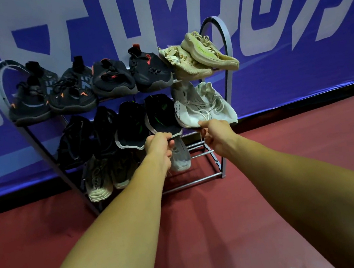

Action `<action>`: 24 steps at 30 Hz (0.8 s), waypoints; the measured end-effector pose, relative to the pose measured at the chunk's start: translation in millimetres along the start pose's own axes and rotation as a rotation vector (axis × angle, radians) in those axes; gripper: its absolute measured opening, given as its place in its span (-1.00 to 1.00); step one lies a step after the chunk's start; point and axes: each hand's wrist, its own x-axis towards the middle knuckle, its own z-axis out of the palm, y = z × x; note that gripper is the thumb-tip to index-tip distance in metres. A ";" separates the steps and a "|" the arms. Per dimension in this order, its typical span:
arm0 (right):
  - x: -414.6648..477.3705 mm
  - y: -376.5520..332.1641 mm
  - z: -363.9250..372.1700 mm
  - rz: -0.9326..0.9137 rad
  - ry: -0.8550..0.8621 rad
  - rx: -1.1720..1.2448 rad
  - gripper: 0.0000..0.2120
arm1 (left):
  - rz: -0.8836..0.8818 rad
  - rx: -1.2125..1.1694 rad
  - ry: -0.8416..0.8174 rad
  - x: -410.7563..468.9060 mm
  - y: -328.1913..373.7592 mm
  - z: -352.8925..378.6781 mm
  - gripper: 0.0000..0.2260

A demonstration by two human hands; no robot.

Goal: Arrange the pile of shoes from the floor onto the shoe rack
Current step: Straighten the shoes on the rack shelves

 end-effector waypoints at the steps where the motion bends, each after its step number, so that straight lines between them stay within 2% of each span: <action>1: -1.3 1.2 1.3 0.012 0.003 -0.001 -0.87 | 0.001 0.012 0.002 -0.5 0.1 -1.7 -0.88; 9: -2.4 6.9 9.4 0.074 0.006 -0.042 -0.94 | -0.022 0.091 0.008 2.1 -1.0 -12.9 -0.83; 15: -6.0 5.5 2.0 0.027 -0.029 -0.115 -0.82 | -0.013 0.106 0.014 -2.1 -1.3 -12.3 -0.82; 17: -10.3 6.8 0.0 -0.029 -0.047 -0.224 -0.76 | -0.013 0.115 0.011 -5.1 -1.4 -12.8 -0.83; 21: -21.1 11.7 -4.9 -0.239 -0.022 -0.671 -0.57 | -0.015 0.125 -0.011 -15.0 3.3 -17.0 -0.76; 24: -28.5 14.0 -6.8 -0.301 -0.073 -0.795 -0.55 | -0.018 0.148 -0.034 -22.4 7.6 -24.2 -0.84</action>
